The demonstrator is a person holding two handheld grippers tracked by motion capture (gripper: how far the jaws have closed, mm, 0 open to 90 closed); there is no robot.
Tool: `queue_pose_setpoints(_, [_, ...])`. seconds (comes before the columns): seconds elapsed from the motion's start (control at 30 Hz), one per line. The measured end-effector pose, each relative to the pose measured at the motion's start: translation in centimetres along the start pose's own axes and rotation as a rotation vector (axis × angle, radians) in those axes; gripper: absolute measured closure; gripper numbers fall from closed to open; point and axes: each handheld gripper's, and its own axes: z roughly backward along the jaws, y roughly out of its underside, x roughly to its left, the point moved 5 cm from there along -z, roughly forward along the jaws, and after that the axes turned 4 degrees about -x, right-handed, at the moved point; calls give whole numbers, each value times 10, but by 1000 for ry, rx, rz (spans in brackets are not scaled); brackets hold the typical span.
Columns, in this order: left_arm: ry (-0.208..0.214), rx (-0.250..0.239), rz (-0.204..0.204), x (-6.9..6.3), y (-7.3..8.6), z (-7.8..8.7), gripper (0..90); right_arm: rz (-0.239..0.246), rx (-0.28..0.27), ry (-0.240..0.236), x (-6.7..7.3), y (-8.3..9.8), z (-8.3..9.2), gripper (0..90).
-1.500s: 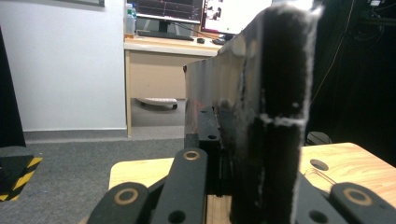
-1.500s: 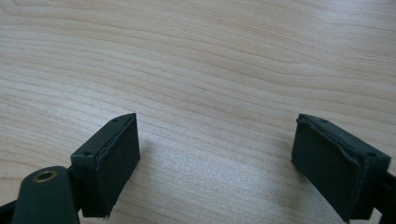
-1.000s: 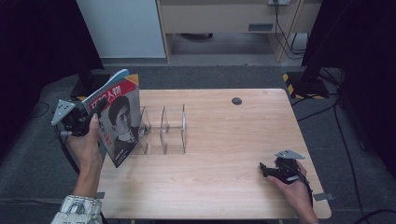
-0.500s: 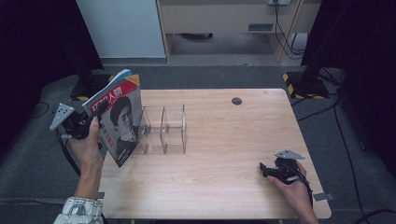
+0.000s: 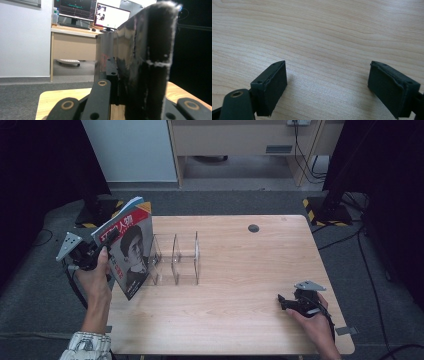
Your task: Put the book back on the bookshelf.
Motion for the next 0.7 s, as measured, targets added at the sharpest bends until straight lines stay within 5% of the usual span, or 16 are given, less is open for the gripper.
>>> queue_pose_setpoints(0.7, [-18, -69, 60, 11, 12, 14, 860, -1, 1, -1, 1, 0, 0, 158])
